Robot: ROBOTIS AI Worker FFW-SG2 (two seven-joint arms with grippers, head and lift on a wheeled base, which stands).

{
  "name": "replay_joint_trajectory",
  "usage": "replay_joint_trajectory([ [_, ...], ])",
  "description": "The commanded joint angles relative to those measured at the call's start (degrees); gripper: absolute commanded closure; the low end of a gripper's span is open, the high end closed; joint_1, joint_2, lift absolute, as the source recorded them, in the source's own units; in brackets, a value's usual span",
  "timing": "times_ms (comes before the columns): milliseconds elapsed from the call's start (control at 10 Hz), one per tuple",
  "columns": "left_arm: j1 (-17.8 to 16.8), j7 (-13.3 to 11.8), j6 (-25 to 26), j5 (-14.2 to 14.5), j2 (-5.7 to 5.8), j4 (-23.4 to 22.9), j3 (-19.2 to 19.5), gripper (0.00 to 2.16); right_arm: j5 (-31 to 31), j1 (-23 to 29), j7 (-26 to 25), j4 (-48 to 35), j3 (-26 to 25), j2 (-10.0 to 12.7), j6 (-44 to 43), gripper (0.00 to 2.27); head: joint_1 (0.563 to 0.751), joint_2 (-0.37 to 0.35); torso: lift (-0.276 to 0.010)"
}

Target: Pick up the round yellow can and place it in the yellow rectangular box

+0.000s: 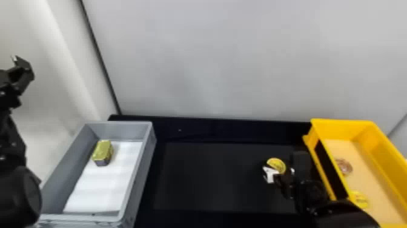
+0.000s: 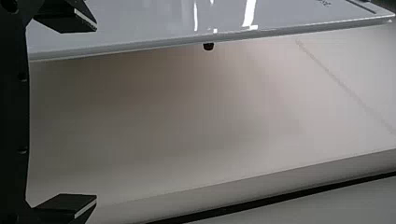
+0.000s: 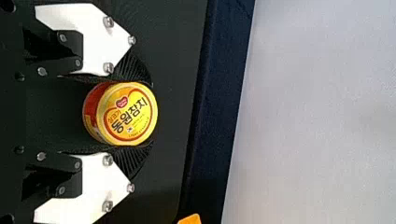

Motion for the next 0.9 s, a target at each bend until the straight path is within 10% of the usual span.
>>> replay_joint_trajectory([
  [0, 0.1, 0.0, 0.0, 0.1, -0.15, 0.0, 0.0, 0.01, 0.0, 0.6, -0.8, -0.9, -0.1, 0.3, 0.1, 0.73, 0.694, 0.014, -0.061],
  [800, 0.1, 0.0, 0.4, 0.2, -0.15, 0.1, 0.1, 0.01, 5.2, 3.9, -4.5, -24.4, -1.5, 0.0, 5.6, 0.73, 0.694, 0.014, -0.061],
])
